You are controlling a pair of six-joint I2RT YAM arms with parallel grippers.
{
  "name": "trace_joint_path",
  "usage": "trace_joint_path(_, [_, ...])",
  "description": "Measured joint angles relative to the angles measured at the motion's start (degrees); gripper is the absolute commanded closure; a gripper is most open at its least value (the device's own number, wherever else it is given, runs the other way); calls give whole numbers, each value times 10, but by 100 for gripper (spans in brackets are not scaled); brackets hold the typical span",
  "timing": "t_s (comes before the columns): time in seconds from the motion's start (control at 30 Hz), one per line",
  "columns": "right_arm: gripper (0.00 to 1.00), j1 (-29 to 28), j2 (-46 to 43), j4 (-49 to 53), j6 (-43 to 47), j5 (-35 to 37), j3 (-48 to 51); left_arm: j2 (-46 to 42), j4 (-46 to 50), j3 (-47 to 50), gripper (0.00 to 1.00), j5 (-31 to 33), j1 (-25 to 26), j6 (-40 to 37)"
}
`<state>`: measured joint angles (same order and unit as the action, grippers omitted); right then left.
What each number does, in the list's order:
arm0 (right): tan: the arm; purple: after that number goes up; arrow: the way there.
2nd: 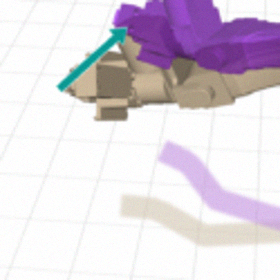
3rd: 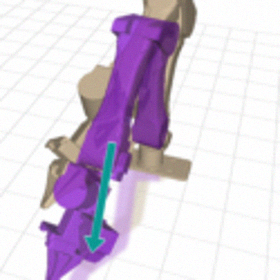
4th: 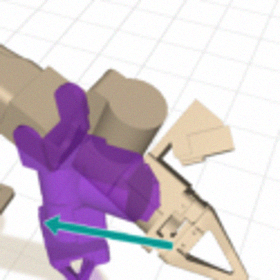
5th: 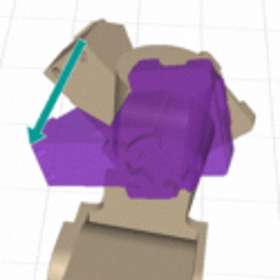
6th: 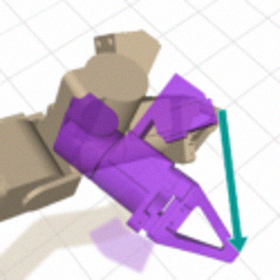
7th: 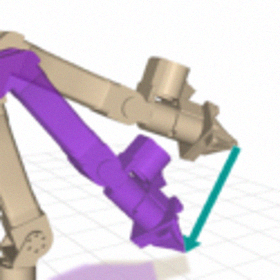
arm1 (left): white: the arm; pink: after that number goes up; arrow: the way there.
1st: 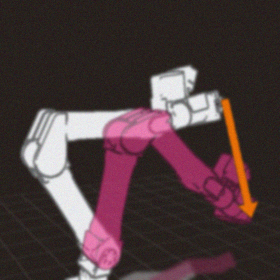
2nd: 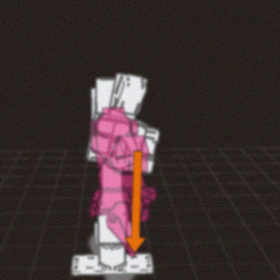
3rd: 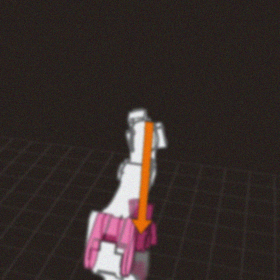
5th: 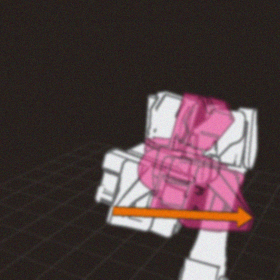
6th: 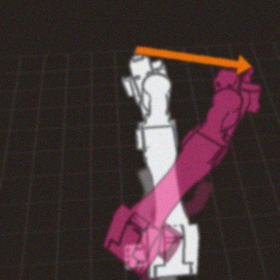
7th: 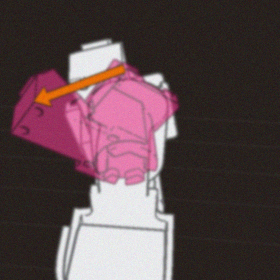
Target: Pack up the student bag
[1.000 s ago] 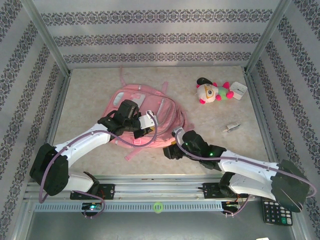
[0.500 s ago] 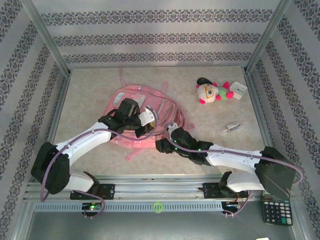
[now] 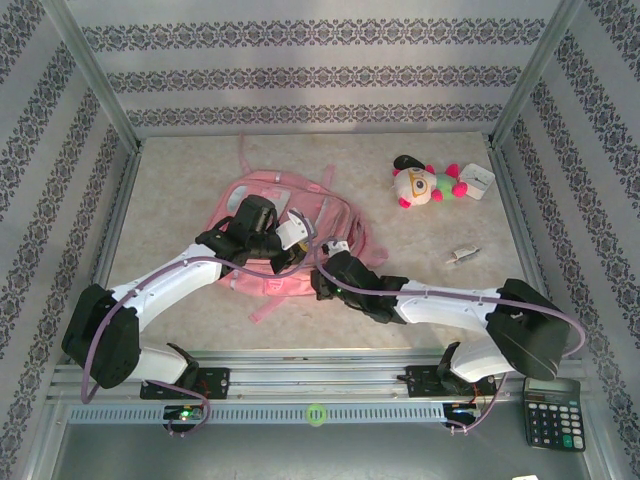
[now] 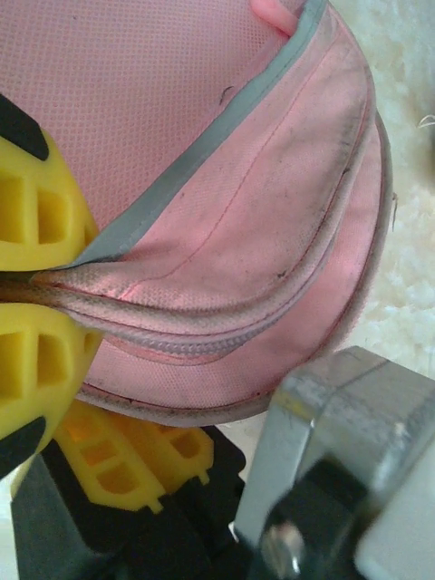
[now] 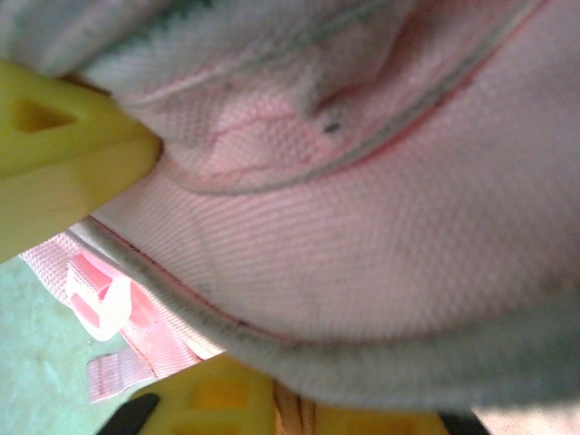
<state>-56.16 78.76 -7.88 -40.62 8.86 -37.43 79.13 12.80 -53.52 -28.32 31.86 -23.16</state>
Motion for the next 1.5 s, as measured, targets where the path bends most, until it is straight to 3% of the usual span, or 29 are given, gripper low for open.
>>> trace_joint_path(0.1, [92,2,-40,22,0,-4,12,0,0,-3,99,-4,0,-6])
trace_joint_path(0.23, [89,37,-85,47,1,-64,23,0,0,-9,99,-16,0,-22])
trace_joint_path(0.37, [87,73,-96,60,4,-136,22,0,1,-14,99,-24,0,-32])
trace_joint_path(0.5, [80,77,-85,86,4,-158,7,1,9,-14,99,-39,-1,-33])
trace_joint_path(0.8, [67,79,-39,142,0,-129,-41,7,14,-14,98,-47,-2,-27])
trace_joint_path(1.0, [69,71,-32,168,1,-106,-57,7,14,-14,99,-47,-5,-27])
trace_joint_path(1.13, [66,48,-24,227,0,-54,-98,7,13,-14,98,-47,-5,-25])
trace_joint_path(1.37, [67,27,-24,282,0,-5,-127,7,13,-14,98,-47,-5,-23])
trace_joint_path(1.5, [77,24,-24,298,2,7,-135,7,13,-14,99,-47,-5,-23])
